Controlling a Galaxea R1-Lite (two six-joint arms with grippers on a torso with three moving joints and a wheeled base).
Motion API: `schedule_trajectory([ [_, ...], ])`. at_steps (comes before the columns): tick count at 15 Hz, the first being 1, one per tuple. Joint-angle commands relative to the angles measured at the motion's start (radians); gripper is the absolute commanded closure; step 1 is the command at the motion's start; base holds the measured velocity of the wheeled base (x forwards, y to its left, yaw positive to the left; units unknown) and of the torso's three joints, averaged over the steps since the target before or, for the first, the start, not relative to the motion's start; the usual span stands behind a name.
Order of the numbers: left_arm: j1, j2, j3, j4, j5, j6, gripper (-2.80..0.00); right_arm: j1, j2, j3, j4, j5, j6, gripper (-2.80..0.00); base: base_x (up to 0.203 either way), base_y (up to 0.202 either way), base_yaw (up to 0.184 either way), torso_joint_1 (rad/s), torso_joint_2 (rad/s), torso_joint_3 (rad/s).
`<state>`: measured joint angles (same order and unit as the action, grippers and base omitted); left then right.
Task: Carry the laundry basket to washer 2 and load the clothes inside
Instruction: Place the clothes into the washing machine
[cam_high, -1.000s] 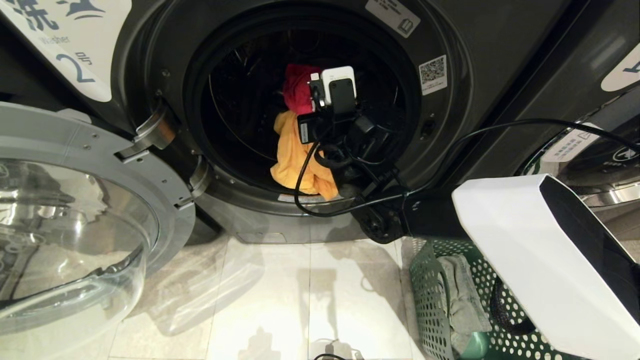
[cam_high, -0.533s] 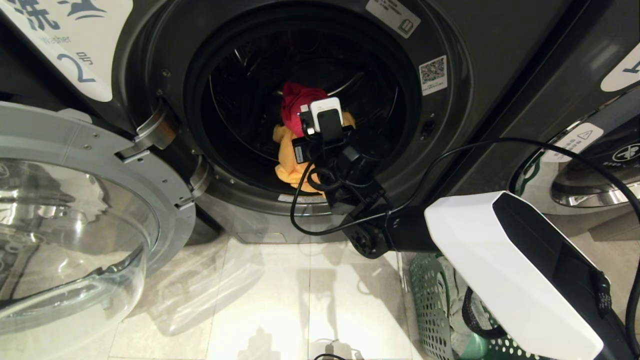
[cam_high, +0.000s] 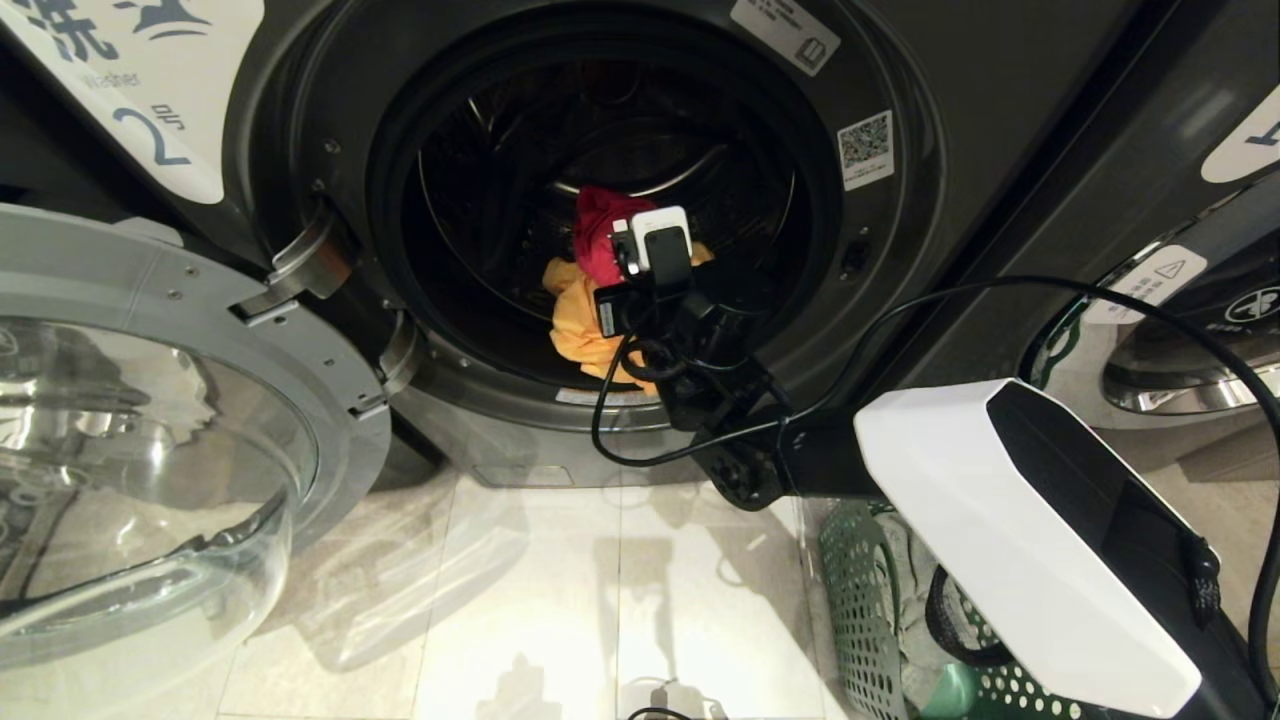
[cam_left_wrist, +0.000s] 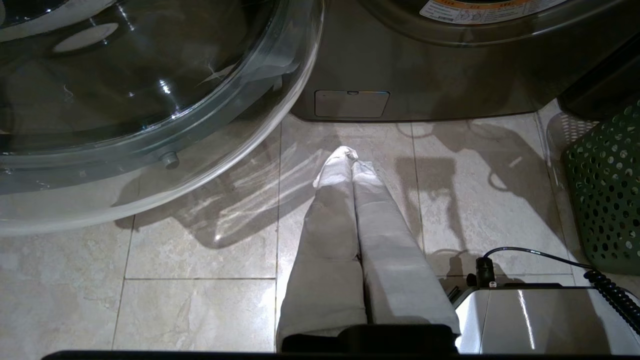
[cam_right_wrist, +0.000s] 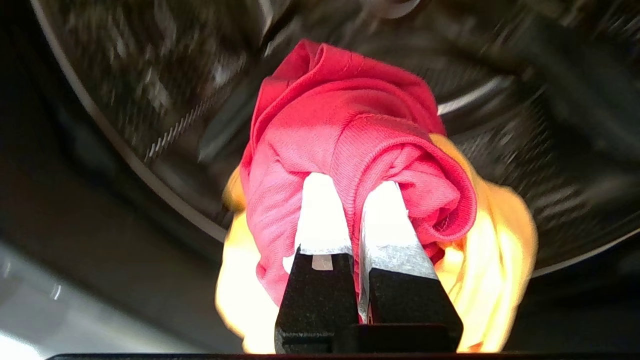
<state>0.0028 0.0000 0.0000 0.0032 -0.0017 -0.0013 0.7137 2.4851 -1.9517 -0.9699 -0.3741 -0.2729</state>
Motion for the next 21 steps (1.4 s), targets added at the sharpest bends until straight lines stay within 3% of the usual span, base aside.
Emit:
schedule_trajectory([
  [1, 0.000, 0.002, 0.000, 0.000, 0.000, 0.000, 0.00, -0.012, -0.008, -0.001, 0.072, -0.001, 0.011, 0.00, 0.000, 0.000, 0.000, 0.000, 0.00, 0.000],
  [4, 0.000, 0.002, 0.000, 0.000, 0.000, 0.000, 0.00, -0.023, -0.026, -0.009, 0.131, -0.002, 0.021, 0.00, 0.000, 0.000, 0.000, 0.000, 0.00, 0.000],
  [5, 0.000, 0.002, 0.000, 0.000, 0.000, 0.000, 0.00, -0.026, -0.027, -0.012, 0.132, -0.003, 0.020, -2.80, 0.000, 0.000, 0.000, 0.000, 0.00, 0.000],
  [11, 0.000, 0.002, 0.000, 0.000, 0.000, 0.000, 0.00, -0.025, -0.060, -0.007, 0.128, -0.003, 0.029, -2.80, 0.000, 0.000, 0.000, 0.000, 0.00, 0.000],
  [15, 0.000, 0.002, 0.000, 0.000, 0.000, 0.000, 0.00, -0.012, -0.114, 0.074, 0.141, -0.002, 0.067, -2.80, 0.000, 0.000, 0.000, 0.000, 0.00, 0.000],
  [19, 0.000, 0.002, 0.000, 0.000, 0.000, 0.000, 0.00, -0.007, -0.219, 0.227, 0.291, -0.002, 0.108, -2.80, 0.000, 0.000, 0.000, 0.000, 0.00, 0.000],
  [21, 0.000, 0.002, 0.000, 0.000, 0.000, 0.000, 0.00, -0.003, -0.330, 0.345, 0.443, -0.001, 0.116, -2.80, 0.000, 0.000, 0.000, 0.000, 0.00, 0.000],
])
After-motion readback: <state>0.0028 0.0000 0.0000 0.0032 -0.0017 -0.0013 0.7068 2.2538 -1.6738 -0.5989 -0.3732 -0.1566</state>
